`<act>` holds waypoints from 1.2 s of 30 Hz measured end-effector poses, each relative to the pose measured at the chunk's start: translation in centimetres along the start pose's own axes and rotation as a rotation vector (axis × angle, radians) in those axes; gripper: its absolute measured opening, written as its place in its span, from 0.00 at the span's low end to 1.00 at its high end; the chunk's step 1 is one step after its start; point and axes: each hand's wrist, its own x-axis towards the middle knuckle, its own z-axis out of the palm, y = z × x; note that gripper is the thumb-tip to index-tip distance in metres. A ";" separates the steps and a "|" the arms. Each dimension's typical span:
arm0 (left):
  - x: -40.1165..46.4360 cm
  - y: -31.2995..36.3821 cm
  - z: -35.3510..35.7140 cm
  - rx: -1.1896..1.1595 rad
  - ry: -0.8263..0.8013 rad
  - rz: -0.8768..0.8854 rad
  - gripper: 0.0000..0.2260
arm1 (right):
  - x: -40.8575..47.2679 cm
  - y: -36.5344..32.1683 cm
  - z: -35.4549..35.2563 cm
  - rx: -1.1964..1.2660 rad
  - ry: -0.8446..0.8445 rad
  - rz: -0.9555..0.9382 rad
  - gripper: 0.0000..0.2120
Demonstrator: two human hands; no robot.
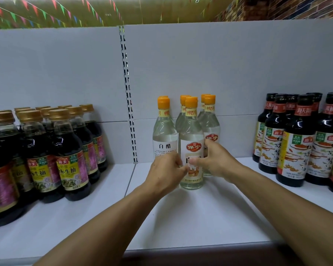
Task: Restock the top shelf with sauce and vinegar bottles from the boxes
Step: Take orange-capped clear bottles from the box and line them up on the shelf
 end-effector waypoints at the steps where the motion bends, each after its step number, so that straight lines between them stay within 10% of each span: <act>1: 0.0 0.0 0.0 -0.003 -0.002 0.000 0.06 | 0.1 -0.1 0.0 -0.002 -0.005 0.002 0.19; 36: -7.5 5.6 -1.6 0.078 0.016 0.023 0.04 | -10.3 -2.8 -1.3 -0.106 0.020 -0.119 0.16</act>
